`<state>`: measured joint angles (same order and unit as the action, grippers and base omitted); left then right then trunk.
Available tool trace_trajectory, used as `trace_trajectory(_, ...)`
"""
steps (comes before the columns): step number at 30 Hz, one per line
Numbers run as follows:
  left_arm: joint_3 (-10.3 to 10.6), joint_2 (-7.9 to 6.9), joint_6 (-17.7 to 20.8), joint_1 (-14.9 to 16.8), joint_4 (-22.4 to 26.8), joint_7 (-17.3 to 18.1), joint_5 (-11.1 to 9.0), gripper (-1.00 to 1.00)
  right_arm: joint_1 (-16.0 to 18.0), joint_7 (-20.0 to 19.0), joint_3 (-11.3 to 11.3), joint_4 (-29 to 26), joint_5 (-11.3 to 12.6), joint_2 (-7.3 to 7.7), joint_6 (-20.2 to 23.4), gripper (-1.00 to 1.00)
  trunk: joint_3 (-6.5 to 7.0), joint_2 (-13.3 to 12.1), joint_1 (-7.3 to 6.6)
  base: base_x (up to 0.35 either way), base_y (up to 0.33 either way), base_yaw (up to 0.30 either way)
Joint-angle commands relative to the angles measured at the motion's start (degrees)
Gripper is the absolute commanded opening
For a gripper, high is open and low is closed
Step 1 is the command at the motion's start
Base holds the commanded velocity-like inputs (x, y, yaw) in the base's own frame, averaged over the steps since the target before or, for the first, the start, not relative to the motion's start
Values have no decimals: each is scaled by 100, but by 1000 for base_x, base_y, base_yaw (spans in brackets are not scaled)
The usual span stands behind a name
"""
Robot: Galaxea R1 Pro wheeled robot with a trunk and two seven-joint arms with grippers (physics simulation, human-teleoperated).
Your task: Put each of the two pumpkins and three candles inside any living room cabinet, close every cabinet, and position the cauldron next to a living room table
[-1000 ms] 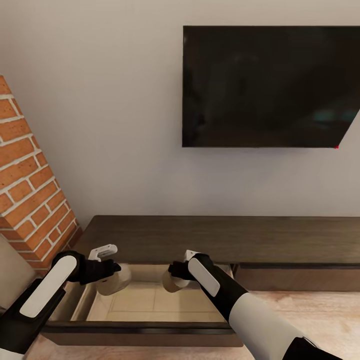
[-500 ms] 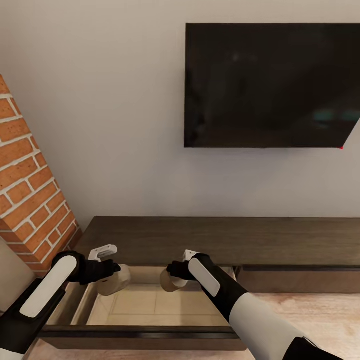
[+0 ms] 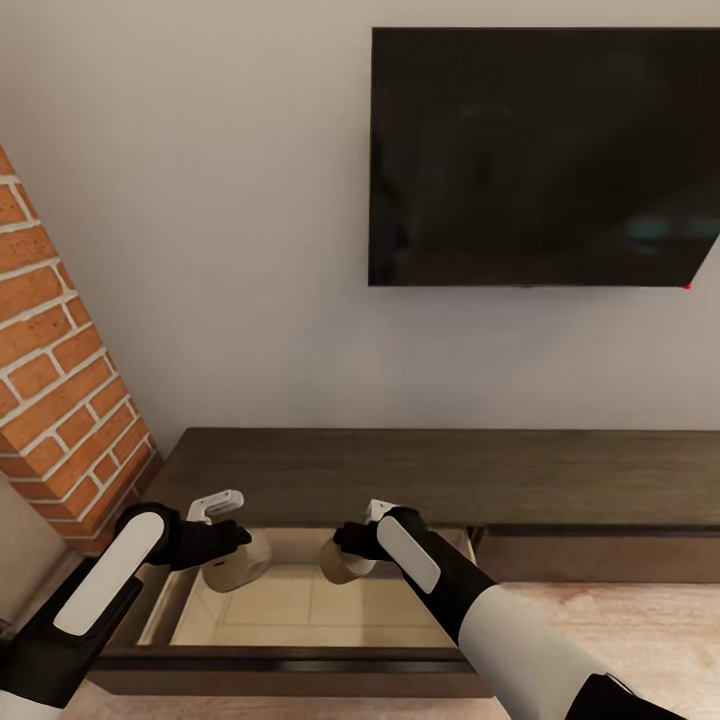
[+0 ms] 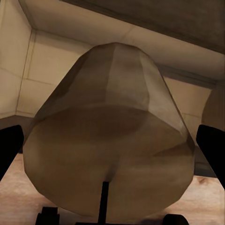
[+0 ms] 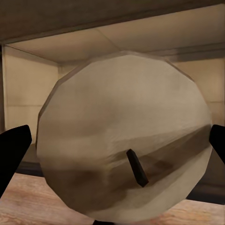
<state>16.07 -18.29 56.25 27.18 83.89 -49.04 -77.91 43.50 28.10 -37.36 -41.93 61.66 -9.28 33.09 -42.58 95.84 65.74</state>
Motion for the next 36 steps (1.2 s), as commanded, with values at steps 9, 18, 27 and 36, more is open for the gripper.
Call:
trace_trajectory(9,10,1,0,6,-12,-70,-43,-100,2,63,-20,8,58,-15,-3,-100,-167,366,198,0,0,0)
trace_trajectory(18,19,14,-8,9,-76,-87,-40,-100,1,62,-26,40,20,-41,-157,-100,-329,727,396,0,0,0)
trace_trajectory(27,19,18,-9,15,-187,-88,-26,-100,1,61,-36,53,13,-56,-257,-100,-490,1088,593,0,0,0)
trace_trajectory(36,14,26,-9,15,-189,-72,114,-100,1,56,-42,53,12,-57,-259,-100,-652,1448,791,0,0,0)
